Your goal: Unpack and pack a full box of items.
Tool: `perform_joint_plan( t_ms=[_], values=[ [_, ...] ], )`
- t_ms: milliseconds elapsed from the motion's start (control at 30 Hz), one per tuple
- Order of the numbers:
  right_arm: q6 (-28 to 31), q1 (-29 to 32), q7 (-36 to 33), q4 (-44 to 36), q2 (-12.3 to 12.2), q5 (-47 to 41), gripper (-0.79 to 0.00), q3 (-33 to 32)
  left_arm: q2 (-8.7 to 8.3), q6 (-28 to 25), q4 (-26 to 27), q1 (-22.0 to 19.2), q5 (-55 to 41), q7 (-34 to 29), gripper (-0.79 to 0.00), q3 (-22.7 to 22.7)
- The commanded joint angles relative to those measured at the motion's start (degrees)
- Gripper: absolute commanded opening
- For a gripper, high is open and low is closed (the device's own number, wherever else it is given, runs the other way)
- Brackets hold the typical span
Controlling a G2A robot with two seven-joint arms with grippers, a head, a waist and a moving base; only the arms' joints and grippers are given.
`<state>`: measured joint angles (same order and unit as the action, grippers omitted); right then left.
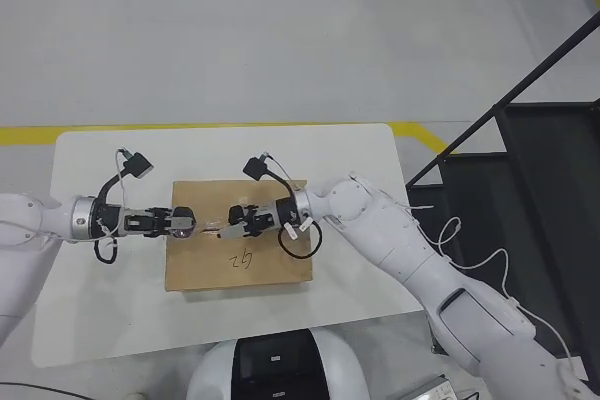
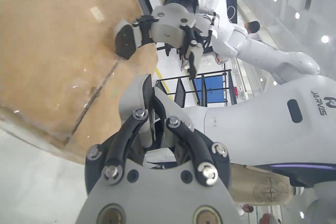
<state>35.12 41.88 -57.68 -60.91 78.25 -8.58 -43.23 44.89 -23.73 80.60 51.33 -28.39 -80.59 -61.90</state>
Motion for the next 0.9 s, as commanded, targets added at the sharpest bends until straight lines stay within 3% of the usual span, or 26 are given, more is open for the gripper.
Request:
perform_joint_plan(
  t_ms=[0,267,300,367,867],
  values=[
    [0.9,-0.1,-0.2,0.8,-0.2,0.1,0.0,-0.5,-0.05,1.6,1.1,-0.7,-1.5,-1.6,-0.785,1.3],
    [0.3,0.4,1.4,-0.9,-0.3,1.3,0.0,-1.0,-0.29,-1.2,-3.3,-2.1,0.1,1.2,-0.782,3.8],
    [0.2,0.4,1.5,-1.2,-0.3,1.5,0.0,-0.9,-0.36,-1.8,-4.1,-2.1,0.3,1.8,-0.631,3.6],
    [0.1,0.4,1.6,-1.5,-0.3,1.7,0.0,-0.9,-0.51,-2.4,-5.0,-1.8,-0.5,2.4,0.0,3.4],
    [0.3,-0.3,1.4,-1.5,0.1,1.7,0.0,-0.4,-1.55,-5.1,-7.6,-0.8,1.3,5.2,0.0,1.3]
  ],
)
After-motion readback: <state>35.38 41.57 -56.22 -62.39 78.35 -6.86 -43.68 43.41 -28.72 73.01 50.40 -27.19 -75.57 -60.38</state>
